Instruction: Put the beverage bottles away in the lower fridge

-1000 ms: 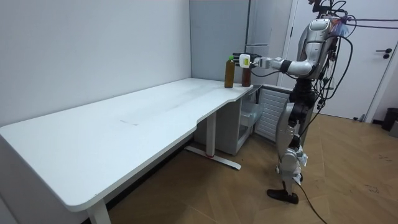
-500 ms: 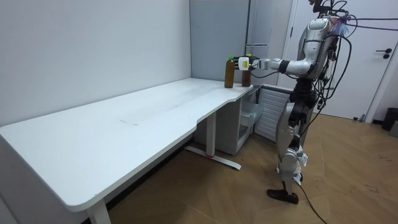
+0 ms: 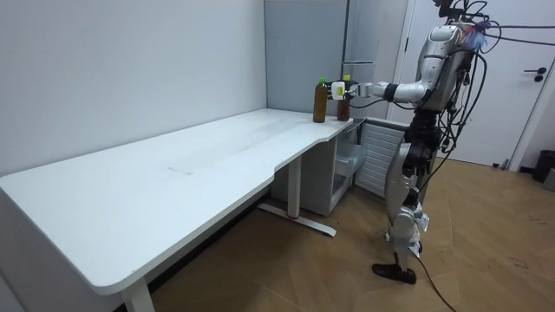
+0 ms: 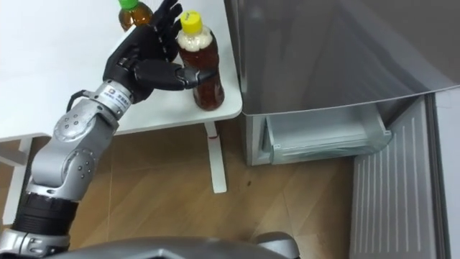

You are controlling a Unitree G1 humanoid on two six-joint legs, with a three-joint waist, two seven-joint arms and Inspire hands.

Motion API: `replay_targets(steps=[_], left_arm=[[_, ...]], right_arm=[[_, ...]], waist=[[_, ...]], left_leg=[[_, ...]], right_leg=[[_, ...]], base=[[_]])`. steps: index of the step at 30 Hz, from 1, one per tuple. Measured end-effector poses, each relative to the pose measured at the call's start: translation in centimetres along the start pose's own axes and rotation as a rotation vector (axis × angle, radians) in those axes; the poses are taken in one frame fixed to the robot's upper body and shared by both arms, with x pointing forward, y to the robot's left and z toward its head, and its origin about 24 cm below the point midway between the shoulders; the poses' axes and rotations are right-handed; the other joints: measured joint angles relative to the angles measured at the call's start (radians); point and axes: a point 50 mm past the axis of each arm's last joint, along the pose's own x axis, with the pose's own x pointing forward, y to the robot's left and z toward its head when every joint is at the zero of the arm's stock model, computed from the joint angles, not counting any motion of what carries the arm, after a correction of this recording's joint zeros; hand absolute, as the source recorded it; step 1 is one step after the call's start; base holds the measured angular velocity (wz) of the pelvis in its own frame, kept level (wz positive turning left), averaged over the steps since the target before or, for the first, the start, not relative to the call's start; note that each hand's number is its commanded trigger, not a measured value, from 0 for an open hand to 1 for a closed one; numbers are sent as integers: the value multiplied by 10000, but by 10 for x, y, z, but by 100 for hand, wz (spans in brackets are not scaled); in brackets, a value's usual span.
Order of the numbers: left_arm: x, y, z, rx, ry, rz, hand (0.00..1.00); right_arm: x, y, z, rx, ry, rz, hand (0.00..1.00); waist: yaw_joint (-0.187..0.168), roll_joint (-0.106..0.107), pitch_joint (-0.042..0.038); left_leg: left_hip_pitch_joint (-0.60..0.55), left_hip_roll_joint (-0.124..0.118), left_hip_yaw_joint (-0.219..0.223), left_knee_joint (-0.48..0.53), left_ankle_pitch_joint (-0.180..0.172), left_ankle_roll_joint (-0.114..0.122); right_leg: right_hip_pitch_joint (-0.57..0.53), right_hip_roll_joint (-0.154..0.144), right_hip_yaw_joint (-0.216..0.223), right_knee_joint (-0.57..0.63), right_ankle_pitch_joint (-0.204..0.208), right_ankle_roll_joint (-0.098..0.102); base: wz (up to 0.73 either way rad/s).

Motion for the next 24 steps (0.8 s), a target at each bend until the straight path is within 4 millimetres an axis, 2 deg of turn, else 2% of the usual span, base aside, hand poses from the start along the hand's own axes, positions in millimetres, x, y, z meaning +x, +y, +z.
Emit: replay_targets(steps=[14,15,22,23,24], left_arm=[[1,-5,-2,626,223,-523,0],[2,-6,-3,748,268,-543,0],[10,-5,-4,846,444,-462,0],[11,-4,-4,857,473,-455,71],[12,-4,-4,865,468,-478,91]], right_arm=[[-1,-2,8,-203,-263,-4,0],[-1,-3,8,-205,-269,-45,0],[-1,-4,9,-172,-281,-144,0],[-1,-4,10,-167,-292,-145,0],[-2,-4,10,-156,-303,-146,0]], waist=[[-267,17,-12],[-291,51,-34],[-349,74,-44],[-390,91,-37],[-426,114,-15]], left_leg=[[-96,-2,-8,2,0,0],[-90,-2,-8,5,0,0],[-24,-3,-8,13,1,1],[-21,-3,-8,8,1,1],[-20,-3,-7,4,1,1]], right_leg=[[-72,0,-4,-22,0,1],[-69,0,-1,-22,0,0],[-52,0,12,-16,6,-8],[-50,0,12,-16,7,-9],[-49,0,16,-16,8,-11]], base=[[0],[0],[0],[0],[0]])
